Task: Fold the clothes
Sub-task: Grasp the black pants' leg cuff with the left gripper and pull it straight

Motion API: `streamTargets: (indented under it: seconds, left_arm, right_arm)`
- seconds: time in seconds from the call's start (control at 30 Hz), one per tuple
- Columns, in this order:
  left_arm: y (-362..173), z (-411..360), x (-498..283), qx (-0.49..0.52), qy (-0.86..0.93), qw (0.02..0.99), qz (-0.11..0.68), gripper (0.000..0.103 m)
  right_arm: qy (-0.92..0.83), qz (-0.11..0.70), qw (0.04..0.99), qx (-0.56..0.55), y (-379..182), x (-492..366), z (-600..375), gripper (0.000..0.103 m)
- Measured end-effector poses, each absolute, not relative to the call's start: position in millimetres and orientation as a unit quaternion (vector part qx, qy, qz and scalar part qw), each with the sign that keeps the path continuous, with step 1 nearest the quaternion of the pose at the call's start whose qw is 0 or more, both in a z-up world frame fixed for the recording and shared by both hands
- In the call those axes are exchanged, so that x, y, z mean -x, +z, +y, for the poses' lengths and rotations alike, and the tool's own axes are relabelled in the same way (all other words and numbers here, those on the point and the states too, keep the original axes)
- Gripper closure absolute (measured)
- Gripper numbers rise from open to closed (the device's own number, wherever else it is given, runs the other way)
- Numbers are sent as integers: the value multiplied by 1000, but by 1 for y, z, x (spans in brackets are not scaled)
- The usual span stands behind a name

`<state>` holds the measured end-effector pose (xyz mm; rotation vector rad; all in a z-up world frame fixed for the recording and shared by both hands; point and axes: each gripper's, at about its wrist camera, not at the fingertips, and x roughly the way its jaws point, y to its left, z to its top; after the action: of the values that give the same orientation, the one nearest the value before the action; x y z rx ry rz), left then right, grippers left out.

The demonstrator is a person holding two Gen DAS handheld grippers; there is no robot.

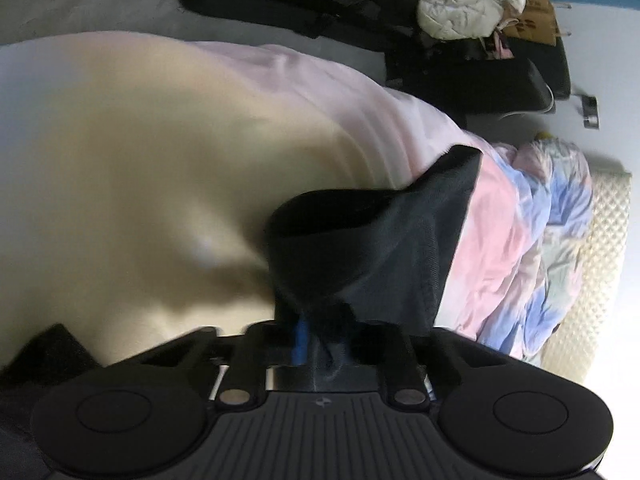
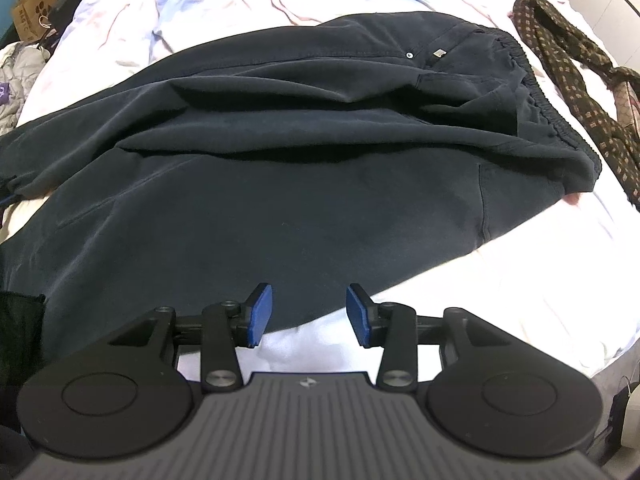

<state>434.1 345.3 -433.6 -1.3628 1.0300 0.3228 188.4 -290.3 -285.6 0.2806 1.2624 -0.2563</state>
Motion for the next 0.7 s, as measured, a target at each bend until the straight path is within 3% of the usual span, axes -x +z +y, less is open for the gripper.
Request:
streamTargets:
  seconds: [0.2,0.37,0.7]
  left_arm:
    - [-384,352,-420,588,136,673,427,99]
    - [-384,365,-397,584,170,660,440,101]
    - [-372,350,-388,539,199,694,434,101]
  right_arm:
    - [-120,574,796,-149,-288,-188,-298,60]
    - [-136,557,795,-199,-293,-189,-325,60]
    - [-221,467,801,-303,-291,-220,-472,59]
